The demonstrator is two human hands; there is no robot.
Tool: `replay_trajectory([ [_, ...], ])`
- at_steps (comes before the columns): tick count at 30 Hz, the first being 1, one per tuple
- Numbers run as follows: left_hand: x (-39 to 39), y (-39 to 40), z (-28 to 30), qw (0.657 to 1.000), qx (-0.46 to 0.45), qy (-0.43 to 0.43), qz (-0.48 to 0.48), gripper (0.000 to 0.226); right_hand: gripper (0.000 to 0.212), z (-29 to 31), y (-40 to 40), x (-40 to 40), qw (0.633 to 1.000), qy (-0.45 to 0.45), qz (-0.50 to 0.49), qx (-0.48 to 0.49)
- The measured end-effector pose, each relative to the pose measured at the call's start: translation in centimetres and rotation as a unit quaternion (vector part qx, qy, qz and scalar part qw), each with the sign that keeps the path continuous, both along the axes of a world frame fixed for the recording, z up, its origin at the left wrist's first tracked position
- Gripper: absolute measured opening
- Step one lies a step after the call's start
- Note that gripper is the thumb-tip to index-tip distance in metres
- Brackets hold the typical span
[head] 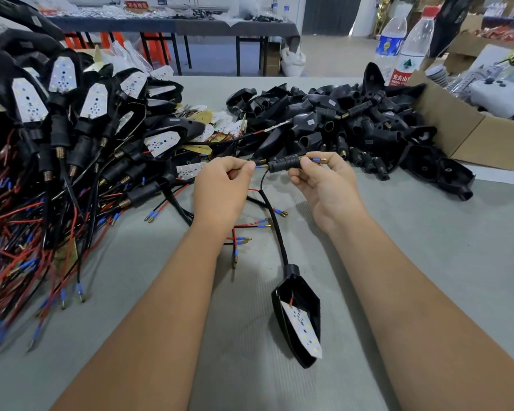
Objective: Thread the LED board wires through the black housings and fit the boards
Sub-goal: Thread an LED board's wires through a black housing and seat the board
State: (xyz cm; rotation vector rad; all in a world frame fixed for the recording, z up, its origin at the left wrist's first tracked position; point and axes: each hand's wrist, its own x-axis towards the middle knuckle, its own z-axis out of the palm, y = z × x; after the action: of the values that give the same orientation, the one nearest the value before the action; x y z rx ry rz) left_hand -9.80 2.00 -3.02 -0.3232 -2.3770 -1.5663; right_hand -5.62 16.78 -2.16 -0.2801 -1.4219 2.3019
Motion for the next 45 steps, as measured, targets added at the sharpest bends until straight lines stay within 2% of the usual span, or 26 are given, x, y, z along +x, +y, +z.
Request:
replay_trajectory([
  [9, 0.4, 0.2, 0.4, 0.999, 0.034, 0.010, -0.031, 0.019, 0.013, 0.2, 0.0, 0.1, 0.999, -0.007, 0.029, -0.026],
  [15, 0.4, 0.4, 0.2, 1.000, 0.013, 0.002, -0.001, 0.015, 0.012, 0.4, -0.3, 0.1, 0.998, 0.009, 0.047, -0.035],
  [20, 0.4, 0.7, 0.3, 0.999, 0.032, -0.011, 0.009, 0.015, 0.015, 0.3, -0.8, 0.1, 0.998, 0.018, 0.047, -0.028],
  [25, 0.7, 1.0, 0.4, 0.998, 0.055, 0.003, -0.009, 0.016, 0.015, 0.2, -1.2, -0.1, 0.996, 0.004, 0.048, -0.071],
  [30, 0.9, 1.4, 0.4, 0.999, 0.037, 0.006, -0.040, 0.019, 0.015, 0.3, -1.1, -0.2, 0.994, -0.001, 0.048, -0.101],
  [35, 1.1, 1.7, 0.6, 0.993, 0.110, -0.030, -0.015, 0.009, 0.014, 0.3, -1.0, -0.2, 0.992, -0.001, 0.031, -0.125],
  [40, 0.8, 1.3, 0.7, 0.988, 0.149, -0.035, 0.014, 0.015, 0.015, 0.3, -0.9, -0.1, 0.988, 0.000, 0.027, -0.150],
  [45, 1.0, 1.3, 0.4, 0.984, 0.169, -0.046, -0.017, 0.015, 0.014, 0.2, -1.1, 0.1, 0.988, 0.000, 0.066, -0.142],
])
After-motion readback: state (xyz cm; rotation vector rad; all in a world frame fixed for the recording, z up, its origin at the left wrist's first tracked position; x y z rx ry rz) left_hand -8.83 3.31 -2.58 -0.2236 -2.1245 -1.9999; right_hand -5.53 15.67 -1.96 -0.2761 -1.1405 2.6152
